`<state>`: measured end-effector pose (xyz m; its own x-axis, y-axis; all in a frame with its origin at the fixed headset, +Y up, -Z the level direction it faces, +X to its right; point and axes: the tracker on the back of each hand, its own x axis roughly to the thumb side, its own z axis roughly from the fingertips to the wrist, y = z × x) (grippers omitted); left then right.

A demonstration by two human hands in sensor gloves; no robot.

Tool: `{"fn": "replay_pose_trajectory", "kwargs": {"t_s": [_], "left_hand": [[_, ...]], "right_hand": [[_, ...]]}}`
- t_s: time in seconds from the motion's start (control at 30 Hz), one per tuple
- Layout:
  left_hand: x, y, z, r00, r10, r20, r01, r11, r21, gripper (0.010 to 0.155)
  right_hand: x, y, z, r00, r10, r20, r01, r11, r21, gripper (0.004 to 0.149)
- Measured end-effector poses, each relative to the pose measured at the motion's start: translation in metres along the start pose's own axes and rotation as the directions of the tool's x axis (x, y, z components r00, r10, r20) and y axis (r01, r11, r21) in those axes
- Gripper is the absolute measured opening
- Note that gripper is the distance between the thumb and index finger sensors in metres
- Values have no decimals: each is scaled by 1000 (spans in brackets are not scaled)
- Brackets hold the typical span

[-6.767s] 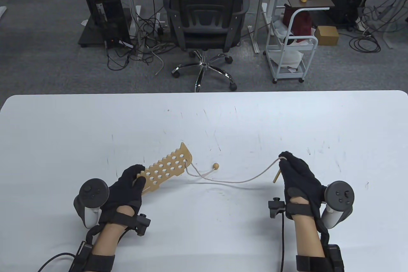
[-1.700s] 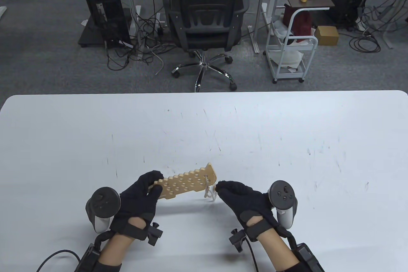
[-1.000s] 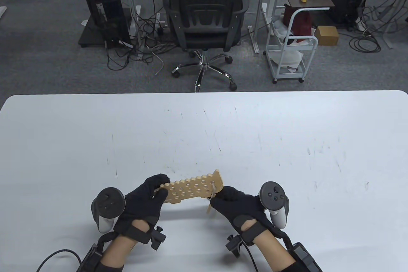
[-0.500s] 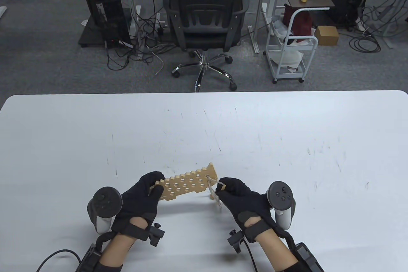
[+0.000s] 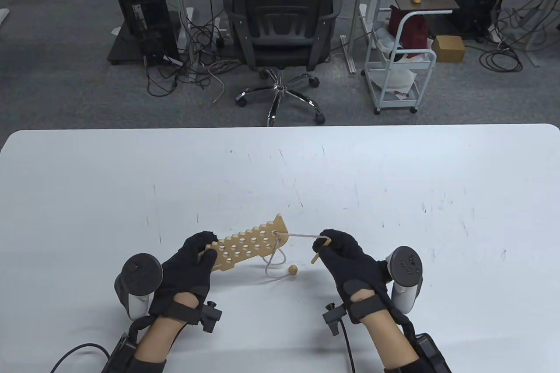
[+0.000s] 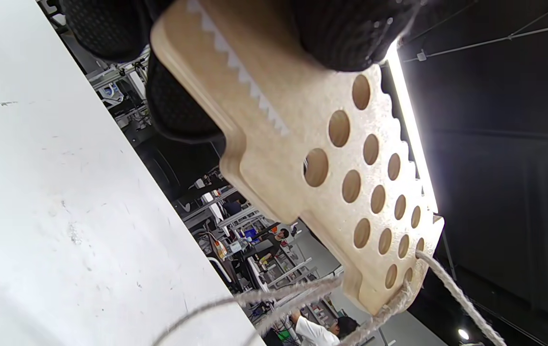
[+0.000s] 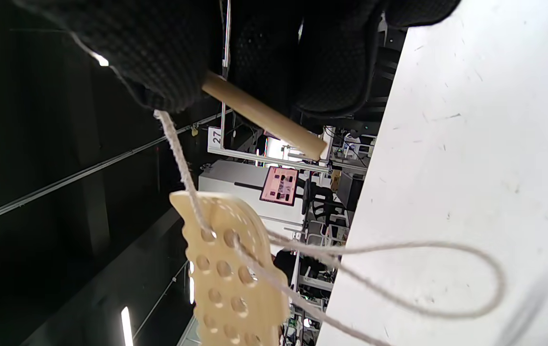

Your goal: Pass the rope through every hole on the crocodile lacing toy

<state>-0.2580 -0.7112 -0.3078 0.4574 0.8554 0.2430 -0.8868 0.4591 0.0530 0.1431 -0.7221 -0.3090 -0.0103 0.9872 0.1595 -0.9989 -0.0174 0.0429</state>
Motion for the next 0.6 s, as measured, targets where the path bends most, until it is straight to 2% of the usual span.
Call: {"fn": "replay_pose_trajectory", "kwargs": {"t_s": [0.6], "left_hand": [[-21, 11, -6, 994, -21, -104, 28, 998, 64, 53]], "right_hand": [[5, -26, -3, 998, -70, 10, 70, 991, -114, 42]]}}
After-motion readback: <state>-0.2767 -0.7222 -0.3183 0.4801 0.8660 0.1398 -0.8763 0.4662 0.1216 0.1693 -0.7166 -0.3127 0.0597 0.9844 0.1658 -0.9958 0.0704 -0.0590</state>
